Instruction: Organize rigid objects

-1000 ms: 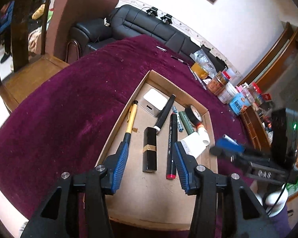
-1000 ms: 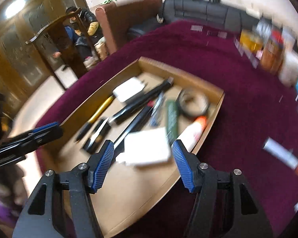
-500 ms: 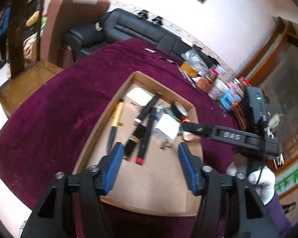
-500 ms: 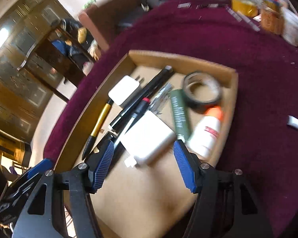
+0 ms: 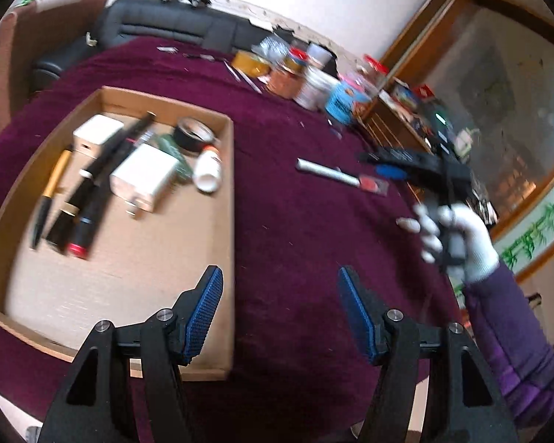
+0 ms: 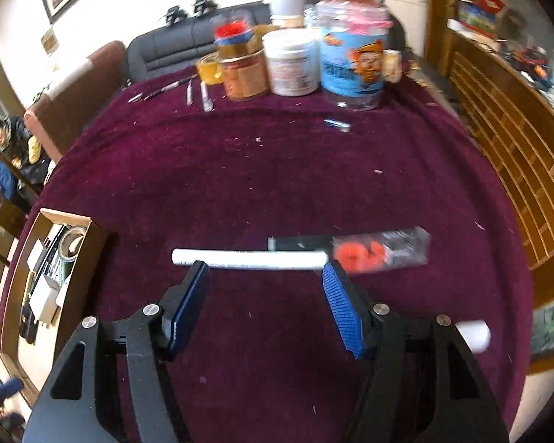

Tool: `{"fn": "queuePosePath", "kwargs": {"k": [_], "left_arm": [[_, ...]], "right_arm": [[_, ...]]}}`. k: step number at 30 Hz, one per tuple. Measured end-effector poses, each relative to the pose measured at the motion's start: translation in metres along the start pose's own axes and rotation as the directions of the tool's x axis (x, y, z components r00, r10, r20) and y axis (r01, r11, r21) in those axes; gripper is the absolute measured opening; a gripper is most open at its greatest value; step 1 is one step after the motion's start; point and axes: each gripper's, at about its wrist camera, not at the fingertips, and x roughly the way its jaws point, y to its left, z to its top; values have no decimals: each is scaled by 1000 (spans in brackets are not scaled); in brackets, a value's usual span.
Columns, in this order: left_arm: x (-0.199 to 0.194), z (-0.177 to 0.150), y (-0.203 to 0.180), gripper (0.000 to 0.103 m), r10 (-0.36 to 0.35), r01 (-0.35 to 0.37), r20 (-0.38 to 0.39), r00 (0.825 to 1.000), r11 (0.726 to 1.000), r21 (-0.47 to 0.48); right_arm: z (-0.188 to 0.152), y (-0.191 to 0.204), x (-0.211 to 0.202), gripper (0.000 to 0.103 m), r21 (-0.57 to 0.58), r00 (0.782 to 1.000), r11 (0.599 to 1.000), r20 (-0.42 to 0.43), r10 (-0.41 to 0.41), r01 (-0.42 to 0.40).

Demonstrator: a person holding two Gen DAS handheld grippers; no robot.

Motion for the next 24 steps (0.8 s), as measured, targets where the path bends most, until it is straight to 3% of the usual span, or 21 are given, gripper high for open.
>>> {"fn": "queuePosePath", "kwargs": {"k": [3, 6, 9, 11, 12, 14, 16, 19, 24], "left_arm": [[1, -3, -15, 59, 9, -9, -20, 1000, 1000, 28], [-5, -4, -22, 59, 29, -28, -17, 999, 999, 47], [-4, -2, -19, 59, 40, -39, -15, 999, 998, 41], [1, -2, -16, 59, 24, -24, -27, 999, 1000, 21], [4, -3, -16, 59, 9, -9, -37, 999, 1000, 12], [9, -7, -18, 59, -18, 18, -57, 998, 1000, 10], [12, -11, -22, 59, -29, 30, -68, 997, 999, 23], [10, -14, -25, 59, -38, 41, -73, 997, 999, 29], [7, -15, -27, 59, -44, 46, -68, 997, 998, 32]], "right_arm": [[10, 5, 29, 62, 11, 998, 998, -25, -62, 63], [11, 4, 48, 66, 53, 999, 998, -26, -37, 38], [8, 16, 50, 72, 49, 991, 997, -115, 69, -63], [-6, 20, 57, 76, 103, 953, 980, -235, 191, -171], [-9, 24, 52, 73, 78, 960, 984, -219, 174, -160], [-21, 29, 44, 73, 83, 937, 974, -266, 227, -212], [-27, 30, 28, 73, 85, 941, 967, -225, 252, -239], [-36, 35, 3, 73, 16, 967, 983, -177, 185, -185], [-56, 33, -4, 73, -14, 973, 986, -166, 162, -166]]}}
